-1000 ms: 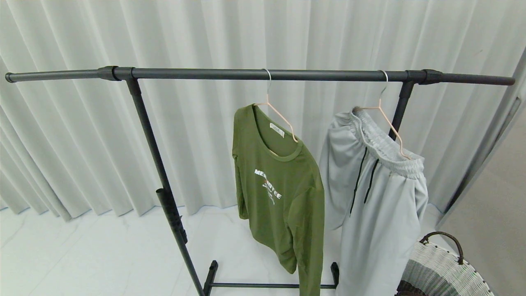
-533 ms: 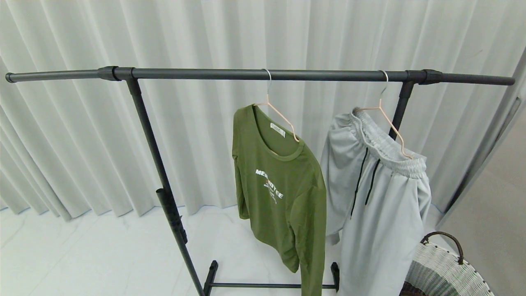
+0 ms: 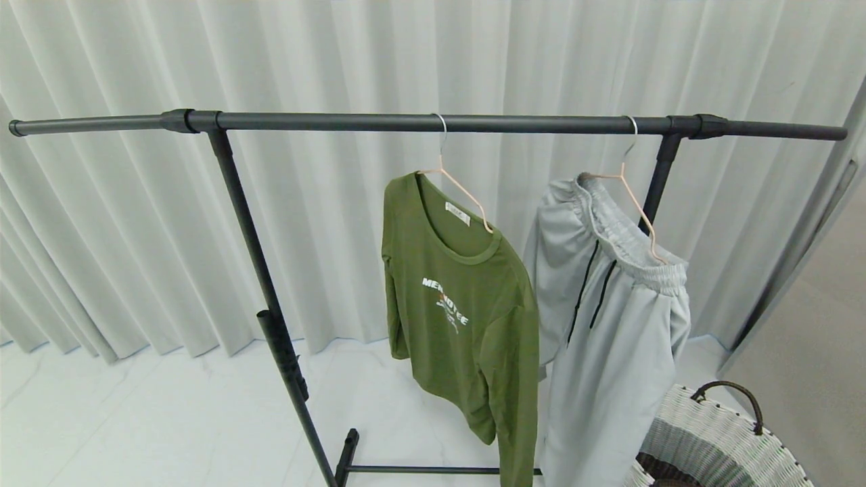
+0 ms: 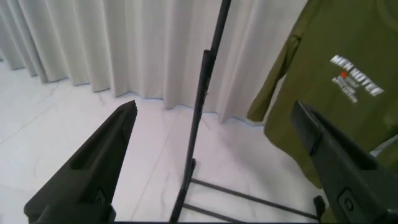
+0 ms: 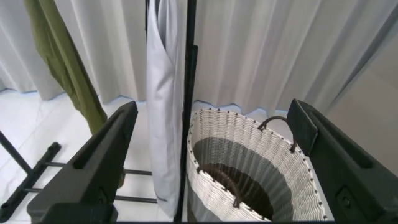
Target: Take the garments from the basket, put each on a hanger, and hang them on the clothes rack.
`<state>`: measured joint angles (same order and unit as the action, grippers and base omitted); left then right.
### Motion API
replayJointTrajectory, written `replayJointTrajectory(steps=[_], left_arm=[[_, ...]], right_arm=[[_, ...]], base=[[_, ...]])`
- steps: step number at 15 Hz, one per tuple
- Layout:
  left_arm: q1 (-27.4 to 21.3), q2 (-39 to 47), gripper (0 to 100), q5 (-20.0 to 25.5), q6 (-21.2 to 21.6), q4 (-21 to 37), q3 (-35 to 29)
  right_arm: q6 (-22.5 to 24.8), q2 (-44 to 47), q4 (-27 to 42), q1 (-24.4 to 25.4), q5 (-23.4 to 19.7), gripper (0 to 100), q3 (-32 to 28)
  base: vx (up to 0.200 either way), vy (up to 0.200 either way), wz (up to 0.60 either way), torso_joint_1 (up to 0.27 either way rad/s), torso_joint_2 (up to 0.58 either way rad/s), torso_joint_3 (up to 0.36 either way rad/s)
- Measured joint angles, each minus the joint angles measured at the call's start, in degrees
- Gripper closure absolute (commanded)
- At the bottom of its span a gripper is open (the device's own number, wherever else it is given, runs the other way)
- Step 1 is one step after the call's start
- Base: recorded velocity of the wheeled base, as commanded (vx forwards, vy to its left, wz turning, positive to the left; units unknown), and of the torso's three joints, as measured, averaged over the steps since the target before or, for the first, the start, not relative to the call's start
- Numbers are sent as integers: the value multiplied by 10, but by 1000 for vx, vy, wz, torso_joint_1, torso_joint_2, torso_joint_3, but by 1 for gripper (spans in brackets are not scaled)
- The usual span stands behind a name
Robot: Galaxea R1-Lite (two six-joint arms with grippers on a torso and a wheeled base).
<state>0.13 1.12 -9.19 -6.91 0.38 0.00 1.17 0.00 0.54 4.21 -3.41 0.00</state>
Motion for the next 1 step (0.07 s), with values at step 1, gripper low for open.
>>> replayJointTrajectory(steps=[1], left_arm=[[-1, -4, 0, 0, -1, 0, 0]], right_arm=[[0, 0, 0, 0, 0, 0, 0]], base=[[0, 0, 0, 0, 0, 0]])
